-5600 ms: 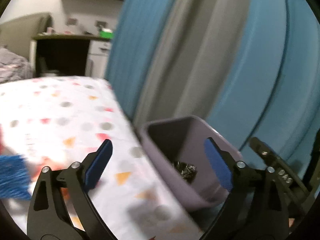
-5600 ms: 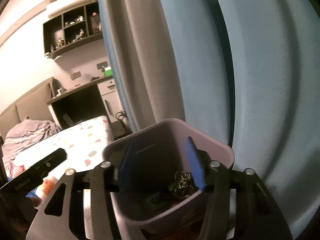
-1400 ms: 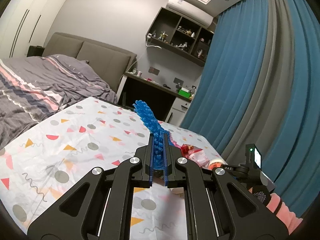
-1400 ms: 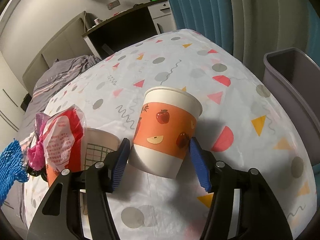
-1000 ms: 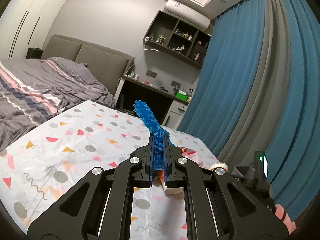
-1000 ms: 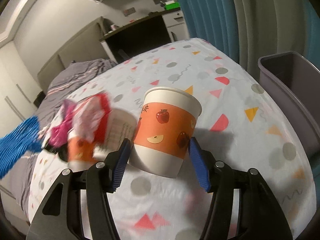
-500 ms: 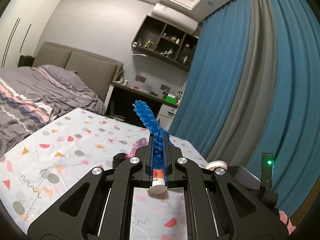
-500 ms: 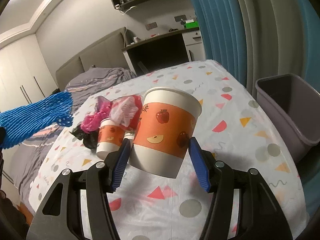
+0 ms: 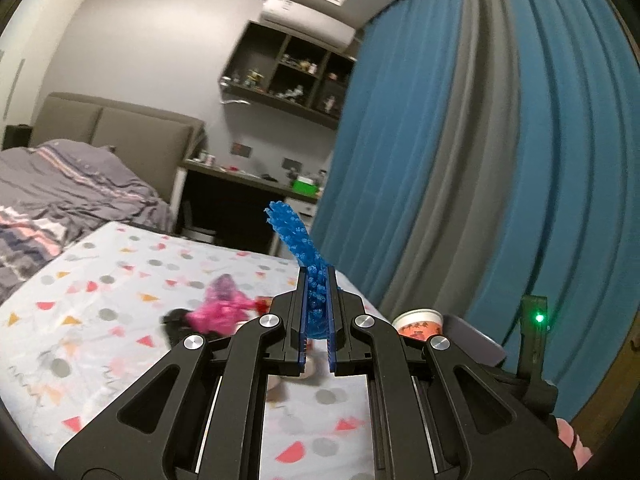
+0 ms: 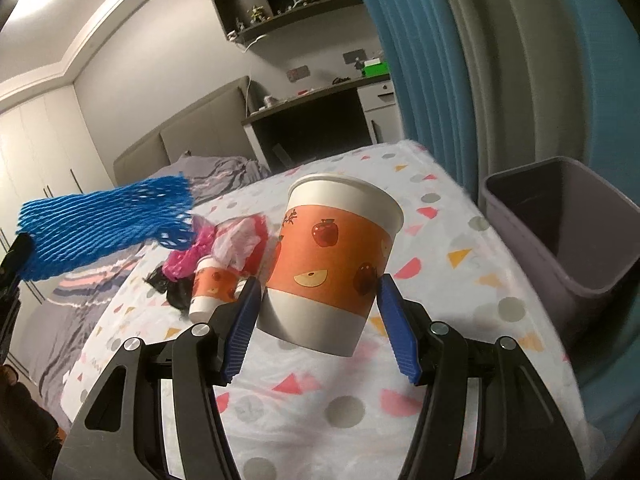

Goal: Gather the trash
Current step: 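Carry net and cup to the grey bin and open the left tool over it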

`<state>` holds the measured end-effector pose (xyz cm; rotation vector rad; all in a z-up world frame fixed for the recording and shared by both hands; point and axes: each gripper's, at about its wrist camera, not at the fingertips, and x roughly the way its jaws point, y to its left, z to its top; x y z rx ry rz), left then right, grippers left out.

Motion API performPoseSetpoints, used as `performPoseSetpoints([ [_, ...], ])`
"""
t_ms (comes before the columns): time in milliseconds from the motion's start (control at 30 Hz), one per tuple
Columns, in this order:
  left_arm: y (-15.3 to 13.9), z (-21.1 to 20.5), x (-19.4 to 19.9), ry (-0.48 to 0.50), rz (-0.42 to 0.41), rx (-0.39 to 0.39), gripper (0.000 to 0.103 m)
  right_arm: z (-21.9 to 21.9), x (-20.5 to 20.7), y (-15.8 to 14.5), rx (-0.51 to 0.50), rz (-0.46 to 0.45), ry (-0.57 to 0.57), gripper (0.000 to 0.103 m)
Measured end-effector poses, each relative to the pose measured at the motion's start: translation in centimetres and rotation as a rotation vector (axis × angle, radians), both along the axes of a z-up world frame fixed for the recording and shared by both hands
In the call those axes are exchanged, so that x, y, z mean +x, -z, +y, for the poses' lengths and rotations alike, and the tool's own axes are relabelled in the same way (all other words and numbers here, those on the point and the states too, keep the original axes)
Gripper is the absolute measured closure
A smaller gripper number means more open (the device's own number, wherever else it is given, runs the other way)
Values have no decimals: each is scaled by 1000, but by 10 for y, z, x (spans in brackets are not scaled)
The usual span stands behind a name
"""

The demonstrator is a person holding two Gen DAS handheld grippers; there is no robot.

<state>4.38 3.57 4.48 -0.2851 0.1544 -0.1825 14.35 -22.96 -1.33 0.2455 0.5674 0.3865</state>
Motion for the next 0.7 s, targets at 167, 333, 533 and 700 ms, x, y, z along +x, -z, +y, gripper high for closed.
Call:
performPoseSetpoints([
  [167,-5,-44,36,102,13,39,96,-35,4,-10,9,-39,60,45],
  [333,-4,-101,82,239,25,44,96,-81,8,-22,-6,-89,172,45],
  [533,9,-182,143,405,90,38,96,-134,14,-29,-30,-122,323,45],
  [700,30,-241,183,534,180,-4,96,-168,22,-23,-31,-112,406,45],
])
